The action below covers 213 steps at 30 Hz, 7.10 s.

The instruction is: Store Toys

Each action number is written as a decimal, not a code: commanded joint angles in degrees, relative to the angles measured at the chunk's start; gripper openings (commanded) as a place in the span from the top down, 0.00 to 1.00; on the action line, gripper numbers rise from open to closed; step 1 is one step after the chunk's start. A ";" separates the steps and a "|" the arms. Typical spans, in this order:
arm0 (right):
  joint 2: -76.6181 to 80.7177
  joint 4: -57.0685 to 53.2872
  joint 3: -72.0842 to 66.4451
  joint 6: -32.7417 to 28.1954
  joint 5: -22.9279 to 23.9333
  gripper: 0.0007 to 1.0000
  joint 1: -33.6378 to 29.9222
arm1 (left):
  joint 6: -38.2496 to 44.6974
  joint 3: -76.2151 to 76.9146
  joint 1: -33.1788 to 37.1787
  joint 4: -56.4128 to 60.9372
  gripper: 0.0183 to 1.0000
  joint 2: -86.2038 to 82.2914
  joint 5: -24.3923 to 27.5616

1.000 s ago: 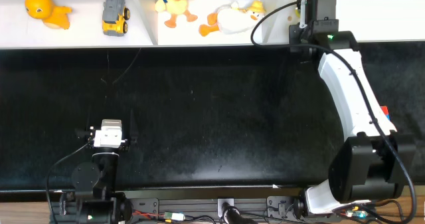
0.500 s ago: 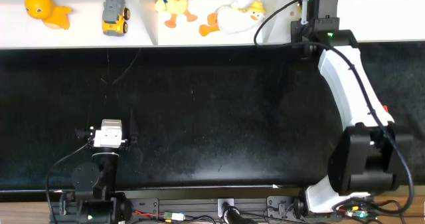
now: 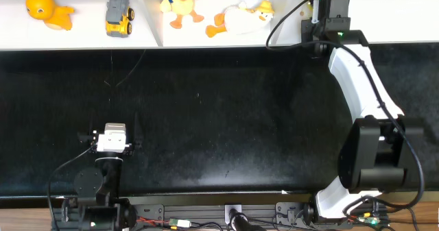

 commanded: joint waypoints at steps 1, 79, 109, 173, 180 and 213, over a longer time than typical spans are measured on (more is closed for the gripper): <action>1.62 1.01 1.99 -0.17 -1.88 0.94 -0.39 | -0.59 -0.44 -0.33 0.24 0.00 -0.59 -0.68; -40.00 -48.00 -5.88 4.63 -3.28 0.01 -0.50 | -0.59 -0.44 -0.33 0.24 0.00 -0.59 -0.68; -42.12 -46.77 -17.29 -31.76 -22.40 0.00 -42.07 | -0.59 -0.44 -0.33 0.24 0.00 -0.59 -0.68; -13.77 -21.57 -21.38 -49.35 -24.72 0.00 -52.46 | -0.59 -0.44 -0.33 0.24 0.00 -0.59 -0.68; -13.77 -17.88 -23.56 -48.52 -24.09 0.00 -52.46 | -0.61 -0.44 -0.33 0.24 0.00 -0.59 -0.70; -13.77 -12.07 -27.69 -47.28 -28.48 0.00 -52.43 | -0.59 -0.44 -0.33 0.24 0.00 -0.59 -0.68</action>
